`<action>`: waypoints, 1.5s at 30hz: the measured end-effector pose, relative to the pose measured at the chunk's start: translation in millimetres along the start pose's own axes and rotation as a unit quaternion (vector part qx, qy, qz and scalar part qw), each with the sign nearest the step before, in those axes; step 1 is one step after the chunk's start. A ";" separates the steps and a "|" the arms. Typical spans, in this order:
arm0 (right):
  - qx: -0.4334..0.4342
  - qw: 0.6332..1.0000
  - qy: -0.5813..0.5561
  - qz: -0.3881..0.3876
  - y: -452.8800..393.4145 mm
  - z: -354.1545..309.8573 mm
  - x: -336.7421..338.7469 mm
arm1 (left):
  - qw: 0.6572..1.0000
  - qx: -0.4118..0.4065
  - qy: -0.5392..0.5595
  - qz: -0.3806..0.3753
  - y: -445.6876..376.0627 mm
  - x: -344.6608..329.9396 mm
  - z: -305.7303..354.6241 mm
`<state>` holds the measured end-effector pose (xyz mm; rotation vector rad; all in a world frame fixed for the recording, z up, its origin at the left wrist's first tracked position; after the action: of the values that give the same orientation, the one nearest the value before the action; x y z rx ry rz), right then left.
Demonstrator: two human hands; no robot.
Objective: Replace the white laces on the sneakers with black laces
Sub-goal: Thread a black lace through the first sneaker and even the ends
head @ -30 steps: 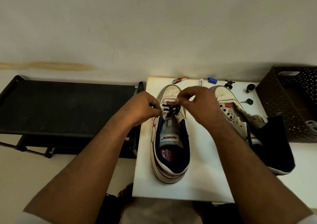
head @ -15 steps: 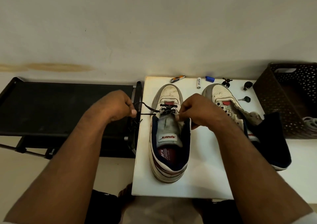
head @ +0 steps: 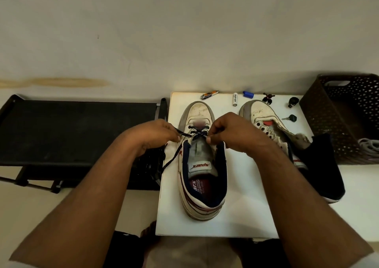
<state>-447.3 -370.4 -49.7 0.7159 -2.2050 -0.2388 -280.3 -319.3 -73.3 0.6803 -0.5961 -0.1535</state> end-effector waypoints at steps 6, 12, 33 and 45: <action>0.003 0.998 -0.047 0.045 -2.9 1.1 4.5 | 0.960 -0.116 0.255 0.023 9.2 -12.4 49.2; 0.178 0.963 -0.178 0.094 10.7 -39.3 24.8 | 0.927 -0.283 0.247 0.010 39.2 -2.0 95.5; 0.165 0.922 -0.305 0.172 22.2 -33.9 58.5 | 0.939 -0.196 0.278 0.049 27.8 29.9 58.9; 0.185 0.934 -0.263 0.156 20.2 -47.4 48.5 | 0.949 -0.204 0.240 0.014 24.8 5.8 71.4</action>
<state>-446.4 -378.3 20.6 0.5217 -2.8844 0.1781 -317.2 -341.0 -10.7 0.2866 -0.0955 -0.0753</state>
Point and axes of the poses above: each hand's wrist, its own y-axis away from the middle knuckle, its own x-axis out of the back of the hand, z = x × y, the point moved 10 cm from there along -y, towards the middle knuckle
